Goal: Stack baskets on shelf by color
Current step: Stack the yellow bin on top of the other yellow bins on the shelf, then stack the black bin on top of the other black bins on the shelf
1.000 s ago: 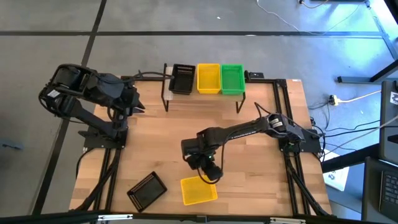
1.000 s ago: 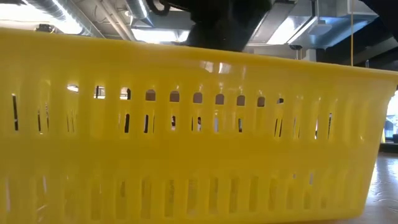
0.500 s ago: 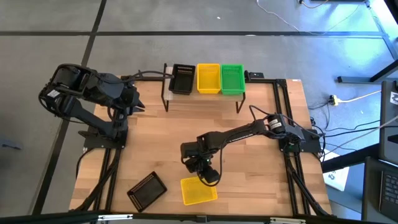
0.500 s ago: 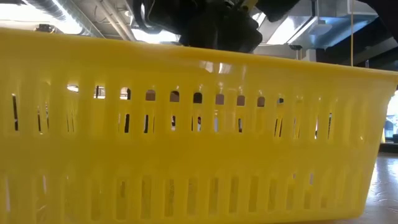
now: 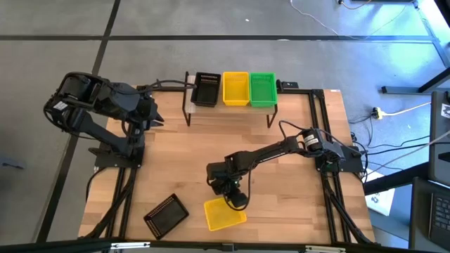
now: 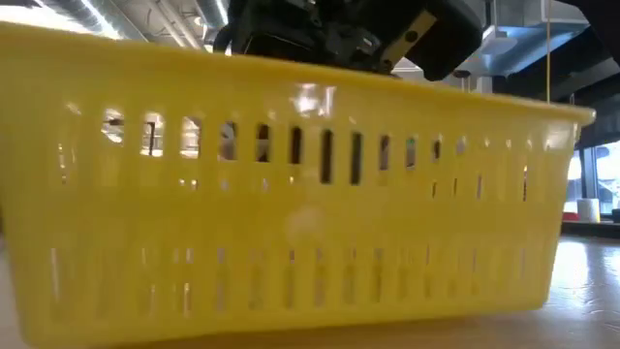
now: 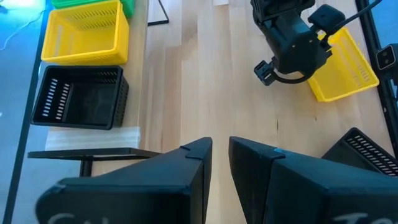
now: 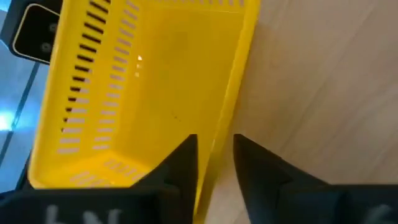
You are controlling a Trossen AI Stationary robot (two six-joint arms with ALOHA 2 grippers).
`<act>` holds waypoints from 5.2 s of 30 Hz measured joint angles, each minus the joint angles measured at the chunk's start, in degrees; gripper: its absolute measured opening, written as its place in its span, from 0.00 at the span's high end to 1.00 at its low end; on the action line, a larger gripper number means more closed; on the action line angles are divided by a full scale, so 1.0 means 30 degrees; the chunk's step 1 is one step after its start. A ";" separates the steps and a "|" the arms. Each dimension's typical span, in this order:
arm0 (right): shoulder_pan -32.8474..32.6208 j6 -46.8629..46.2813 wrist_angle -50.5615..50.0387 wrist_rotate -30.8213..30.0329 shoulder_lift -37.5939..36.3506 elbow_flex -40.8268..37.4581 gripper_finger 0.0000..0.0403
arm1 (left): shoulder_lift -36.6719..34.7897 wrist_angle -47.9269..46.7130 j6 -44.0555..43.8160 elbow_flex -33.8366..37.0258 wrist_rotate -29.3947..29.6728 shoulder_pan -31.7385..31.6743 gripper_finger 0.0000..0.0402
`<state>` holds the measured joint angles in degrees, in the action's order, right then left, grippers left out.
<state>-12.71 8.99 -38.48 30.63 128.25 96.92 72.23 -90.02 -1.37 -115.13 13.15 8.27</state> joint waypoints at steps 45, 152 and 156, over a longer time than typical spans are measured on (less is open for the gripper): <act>0.5579 -0.2943 -1.4549 -1.1529 -0.3563 1.2672 1.00 | -0.0052 0.1012 -0.0885 0.0000 0.5926 0.0000 0.88; 0.9883 -0.9706 -0.9123 -1.6908 -0.6515 1.2316 0.81 | 0.0821 0.0020 -0.3657 0.1011 0.1276 -0.5160 0.88; 0.9522 -0.5028 -0.9056 -1.4375 -0.6572 1.2620 0.81 | 0.0525 -0.0082 -0.6613 0.2619 -0.1625 -0.5253 0.88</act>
<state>15.86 -6.09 -65.65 -12.49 108.53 134.79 73.80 -90.26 -21.20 -107.28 8.27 -7.49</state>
